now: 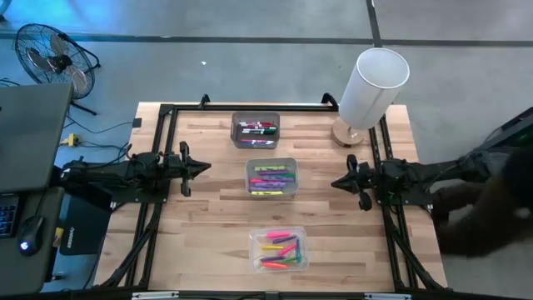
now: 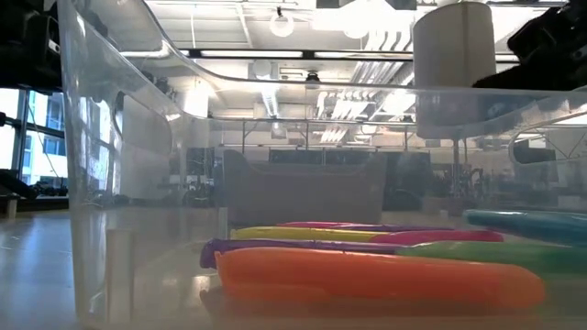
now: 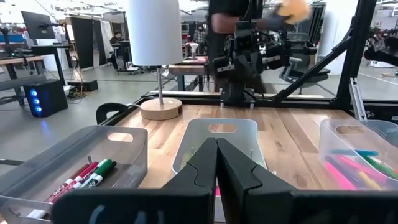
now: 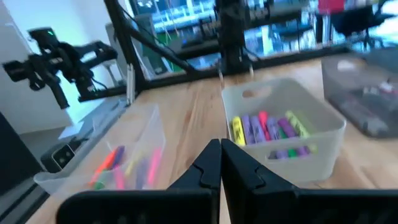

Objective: Pick & Place Markers
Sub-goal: Return to Home Position

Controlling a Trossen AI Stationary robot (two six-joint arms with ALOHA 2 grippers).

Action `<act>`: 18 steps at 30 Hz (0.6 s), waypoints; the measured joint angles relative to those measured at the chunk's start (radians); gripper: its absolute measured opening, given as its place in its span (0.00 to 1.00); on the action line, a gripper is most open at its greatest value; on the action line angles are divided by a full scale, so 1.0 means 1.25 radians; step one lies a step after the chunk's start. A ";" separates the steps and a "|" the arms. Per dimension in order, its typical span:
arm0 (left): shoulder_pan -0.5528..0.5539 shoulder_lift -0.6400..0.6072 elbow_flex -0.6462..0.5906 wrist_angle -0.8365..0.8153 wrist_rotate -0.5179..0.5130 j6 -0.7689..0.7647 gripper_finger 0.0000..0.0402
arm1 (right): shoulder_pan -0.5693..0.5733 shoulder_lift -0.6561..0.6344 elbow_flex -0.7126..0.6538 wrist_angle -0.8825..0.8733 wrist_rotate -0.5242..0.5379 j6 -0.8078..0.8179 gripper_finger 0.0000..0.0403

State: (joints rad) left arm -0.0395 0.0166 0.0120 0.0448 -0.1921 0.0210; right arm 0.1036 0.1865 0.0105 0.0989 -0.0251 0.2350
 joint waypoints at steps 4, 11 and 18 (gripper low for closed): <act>0.000 0.000 0.000 0.000 0.000 0.000 0.01 | -0.023 -0.086 0.000 -0.011 -0.015 -0.027 0.00; 0.000 0.000 0.000 -0.001 0.000 -0.001 0.01 | -0.077 -0.144 0.001 -0.047 -0.008 -0.034 0.00; 0.000 0.000 0.000 0.000 0.001 -0.001 0.01 | -0.123 -0.143 0.001 -0.062 0.043 -0.027 0.00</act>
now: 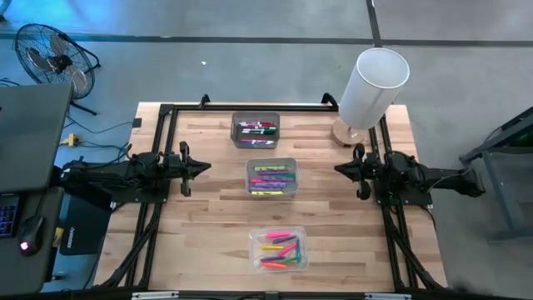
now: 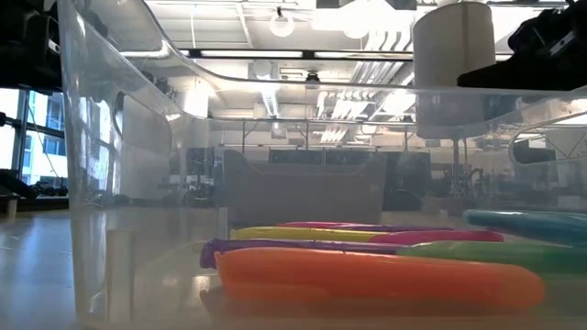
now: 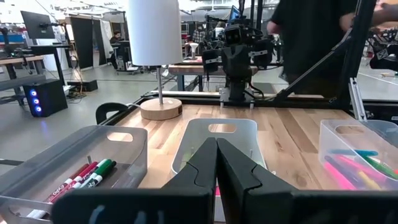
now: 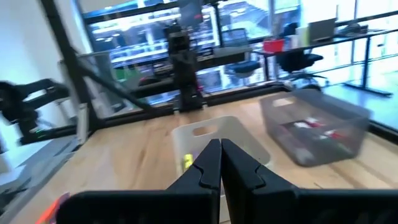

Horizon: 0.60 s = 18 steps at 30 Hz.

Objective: Pick & Place Markers
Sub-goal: Return to Home Position

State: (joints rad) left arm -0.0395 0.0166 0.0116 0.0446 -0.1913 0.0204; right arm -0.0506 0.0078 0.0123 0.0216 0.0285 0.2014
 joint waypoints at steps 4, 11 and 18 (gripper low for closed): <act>0.000 0.000 0.000 0.000 0.000 0.000 0.01 | -0.002 0.000 0.001 0.002 0.025 0.000 0.00; 0.000 0.000 0.000 0.000 0.000 0.000 0.01 | -0.002 0.000 0.001 0.001 0.024 0.000 0.00; 0.000 0.000 0.000 0.000 0.000 0.000 0.01 | -0.002 0.000 0.001 0.001 0.024 0.000 0.00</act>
